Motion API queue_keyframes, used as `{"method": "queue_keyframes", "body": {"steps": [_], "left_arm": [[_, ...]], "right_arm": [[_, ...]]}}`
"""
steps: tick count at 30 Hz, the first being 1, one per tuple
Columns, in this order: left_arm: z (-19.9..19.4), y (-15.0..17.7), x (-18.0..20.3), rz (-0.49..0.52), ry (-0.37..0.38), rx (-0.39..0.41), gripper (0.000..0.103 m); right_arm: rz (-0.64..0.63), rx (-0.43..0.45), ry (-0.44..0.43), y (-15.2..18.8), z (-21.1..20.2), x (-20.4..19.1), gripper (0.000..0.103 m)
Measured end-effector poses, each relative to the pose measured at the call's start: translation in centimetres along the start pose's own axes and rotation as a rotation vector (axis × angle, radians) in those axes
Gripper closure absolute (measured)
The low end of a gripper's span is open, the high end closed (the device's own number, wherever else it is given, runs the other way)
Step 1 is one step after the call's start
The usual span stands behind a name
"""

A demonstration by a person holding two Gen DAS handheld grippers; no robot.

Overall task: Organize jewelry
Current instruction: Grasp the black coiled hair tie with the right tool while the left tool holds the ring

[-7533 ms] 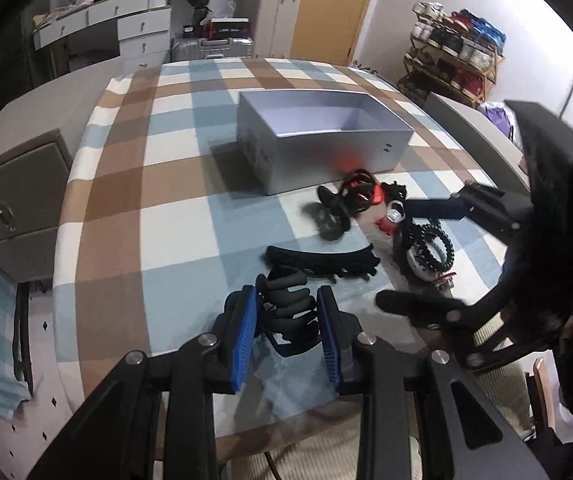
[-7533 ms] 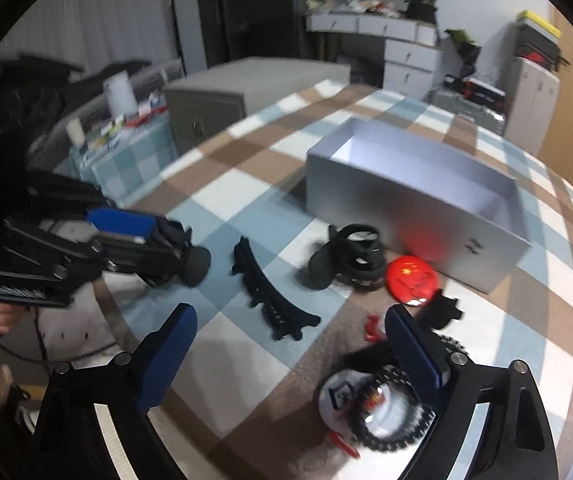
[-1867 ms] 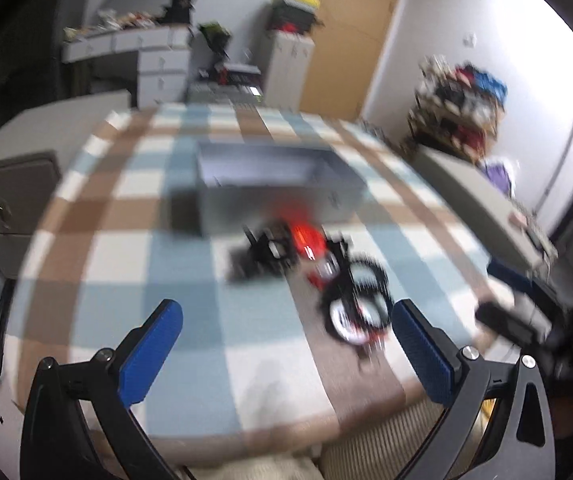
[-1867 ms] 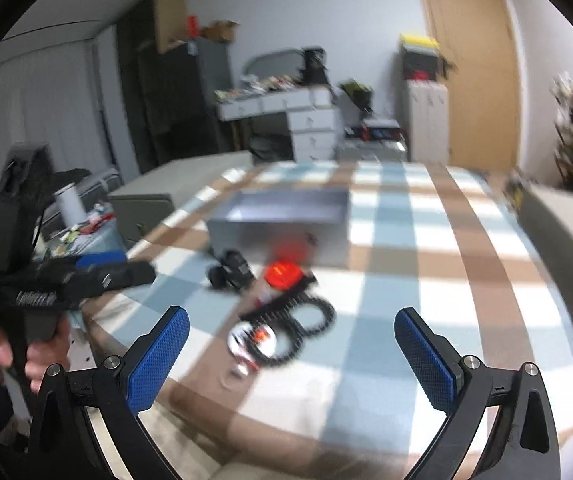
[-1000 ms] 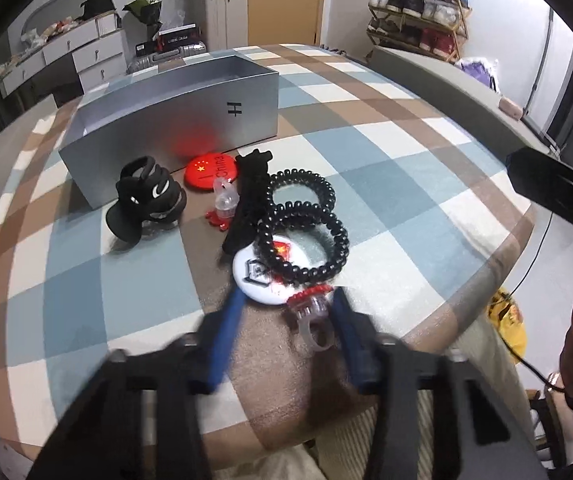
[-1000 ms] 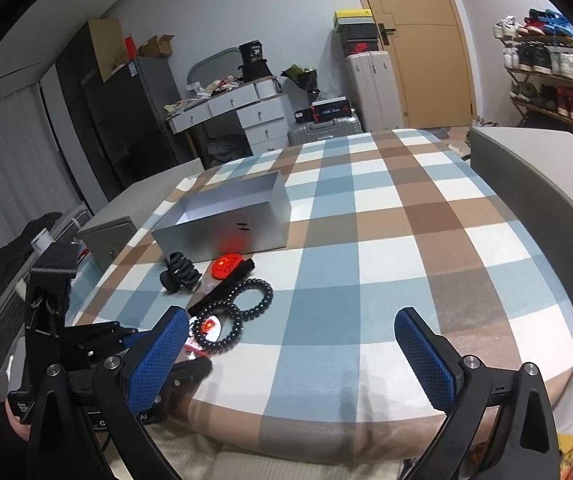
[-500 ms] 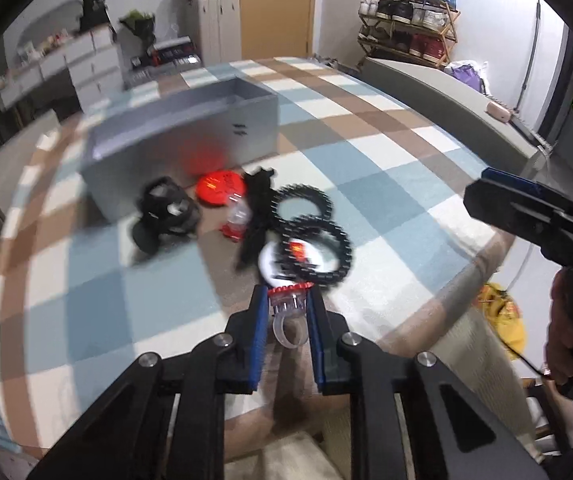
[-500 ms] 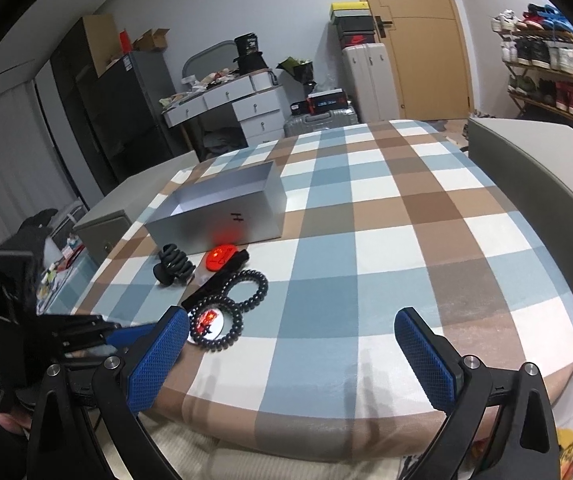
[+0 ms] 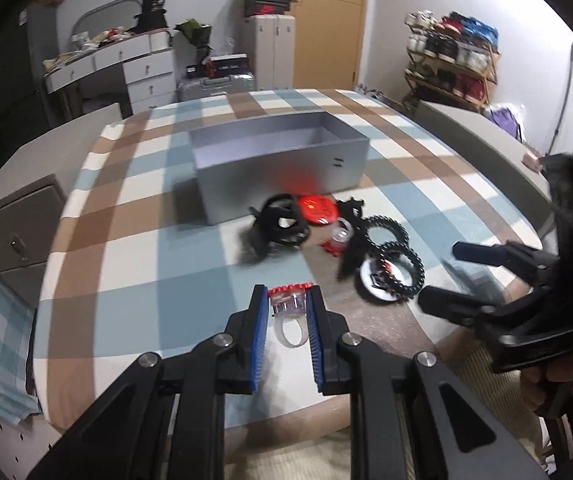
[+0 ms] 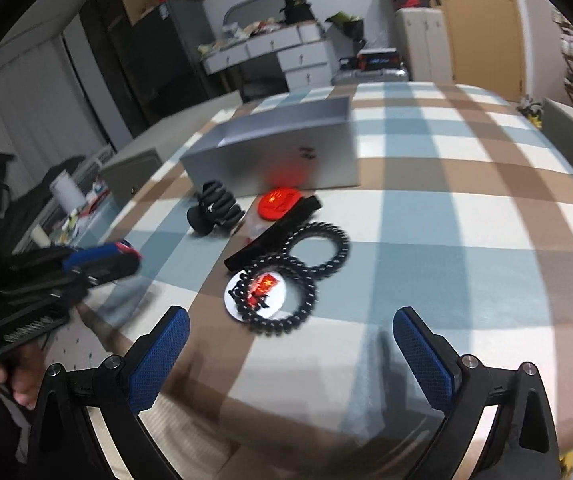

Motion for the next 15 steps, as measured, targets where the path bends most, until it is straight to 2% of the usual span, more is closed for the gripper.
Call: {"method": "queue_keyframes", "body": {"steps": [3, 8, 15], "left_arm": [[-0.3, 0.1, -0.5, -0.012, -0.006, 0.008, 0.089], [-0.3, 0.5, -1.4, -0.029, -0.01, 0.011, 0.089], [-0.2, 0.9, -2.3, -0.044, -0.01, 0.006, 0.089]], "right_arm": [[0.001, -0.024, -0.006, -0.6, 1.3, -0.3, 0.009], [-0.017, -0.018, 0.019, -0.7, 1.5, -0.6, 0.011], [-0.05, -0.011, 0.059, -0.6, 1.6, -1.2, 0.034]]}}
Point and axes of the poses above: each gripper's, at about its wrist camera, not at the fingertips, and z roughly the way its jaws point, x to its right, y to its underside, the point moved 8 cm from there along z, roughly the way its jaws point, and after that the axes turned 14 degrees about -x, right-handed, at the moved point
